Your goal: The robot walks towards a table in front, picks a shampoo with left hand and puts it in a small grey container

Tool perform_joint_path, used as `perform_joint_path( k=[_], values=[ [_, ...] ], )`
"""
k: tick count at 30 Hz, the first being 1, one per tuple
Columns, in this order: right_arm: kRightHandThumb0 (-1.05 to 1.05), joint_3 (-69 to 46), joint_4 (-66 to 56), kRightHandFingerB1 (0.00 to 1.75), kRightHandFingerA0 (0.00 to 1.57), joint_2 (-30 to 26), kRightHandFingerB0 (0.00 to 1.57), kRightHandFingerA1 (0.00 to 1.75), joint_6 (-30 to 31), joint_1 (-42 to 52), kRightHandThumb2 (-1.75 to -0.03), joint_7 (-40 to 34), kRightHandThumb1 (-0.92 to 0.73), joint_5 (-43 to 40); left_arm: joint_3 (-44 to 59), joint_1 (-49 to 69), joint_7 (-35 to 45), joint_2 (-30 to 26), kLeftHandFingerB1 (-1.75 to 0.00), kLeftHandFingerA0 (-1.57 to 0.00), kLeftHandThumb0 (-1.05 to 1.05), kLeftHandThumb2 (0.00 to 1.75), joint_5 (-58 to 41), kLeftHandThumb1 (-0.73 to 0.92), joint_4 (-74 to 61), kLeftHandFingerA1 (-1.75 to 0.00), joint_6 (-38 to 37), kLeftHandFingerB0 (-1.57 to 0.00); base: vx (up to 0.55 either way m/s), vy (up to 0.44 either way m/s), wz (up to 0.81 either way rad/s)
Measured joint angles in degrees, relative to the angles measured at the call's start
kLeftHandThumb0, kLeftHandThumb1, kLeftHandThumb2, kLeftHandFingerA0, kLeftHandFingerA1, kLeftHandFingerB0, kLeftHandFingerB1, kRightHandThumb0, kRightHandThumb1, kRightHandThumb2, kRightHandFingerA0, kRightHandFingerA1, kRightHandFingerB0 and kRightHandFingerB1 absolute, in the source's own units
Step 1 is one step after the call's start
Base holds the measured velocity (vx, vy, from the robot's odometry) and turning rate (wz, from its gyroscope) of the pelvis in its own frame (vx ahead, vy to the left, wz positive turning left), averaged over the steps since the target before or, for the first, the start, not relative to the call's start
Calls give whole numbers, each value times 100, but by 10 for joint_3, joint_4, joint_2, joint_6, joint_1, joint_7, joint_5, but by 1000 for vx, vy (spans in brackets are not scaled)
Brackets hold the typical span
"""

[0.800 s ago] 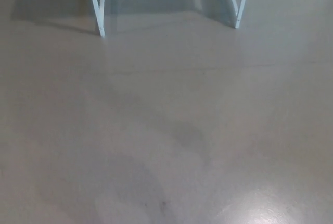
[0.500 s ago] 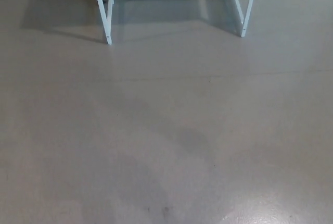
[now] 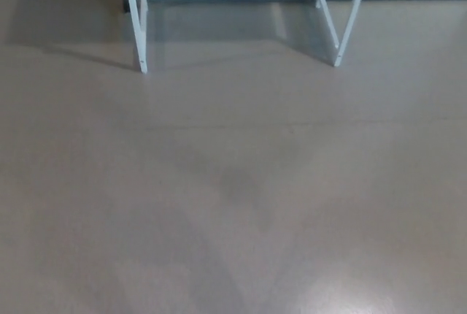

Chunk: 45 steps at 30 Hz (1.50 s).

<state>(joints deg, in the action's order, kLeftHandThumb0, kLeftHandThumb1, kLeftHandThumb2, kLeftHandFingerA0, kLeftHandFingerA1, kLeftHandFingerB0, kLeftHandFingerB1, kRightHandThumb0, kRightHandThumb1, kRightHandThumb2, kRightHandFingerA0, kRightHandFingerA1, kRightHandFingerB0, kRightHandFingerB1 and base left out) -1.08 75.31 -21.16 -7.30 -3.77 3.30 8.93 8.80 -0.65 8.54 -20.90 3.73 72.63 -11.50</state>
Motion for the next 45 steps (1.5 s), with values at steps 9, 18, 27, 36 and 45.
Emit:
perform_joint_path(
  k=[9, 18, 27, 36, 45],
  values=[
    [-30, 6, 1, 41, 71, -1, 57, 48, -1, -7, -60, -1, -69, 2, -16, 1, 1, 3, -42, -57, -35, 59, 3, 66, 0, -60, -7, -43, 363, -47, 29],
    [-33, 7, 3, 40, 72, -1, 55, 47, 0, 4, -60, -1, -71, 2, -27, 13, 1, 2, -53, -56, -40, 81, 5, 52, 1, -65, -9, -39, 357, 45, -14],
    [-34, 13, 0, 41, 68, 1, 54, 47, 0, -1, -61, 3, -72, 4, -29, 3, 1, -9, -51, -50, -41, 81, 5, 53, 1, -61, -14, -36, 429, 45, 0],
    [-34, 25, -5, 41, 69, -4, 55, 46, 0, -1, -61, 17, -72, 8, -31, -2, 6, -7, -54, -49, -42, 83, 5, 53, 3, -64, -15, -38, 538, -81, 28],
    [-33, 23, -8, 41, 67, -7, 54, 46, 0, -1, -61, 23, -72, 7, -32, 12, 9, -7, -52, -48, -39, 80, 4, 54, 4, -62, -15, -39, 395, 14, -13]
  ],
)
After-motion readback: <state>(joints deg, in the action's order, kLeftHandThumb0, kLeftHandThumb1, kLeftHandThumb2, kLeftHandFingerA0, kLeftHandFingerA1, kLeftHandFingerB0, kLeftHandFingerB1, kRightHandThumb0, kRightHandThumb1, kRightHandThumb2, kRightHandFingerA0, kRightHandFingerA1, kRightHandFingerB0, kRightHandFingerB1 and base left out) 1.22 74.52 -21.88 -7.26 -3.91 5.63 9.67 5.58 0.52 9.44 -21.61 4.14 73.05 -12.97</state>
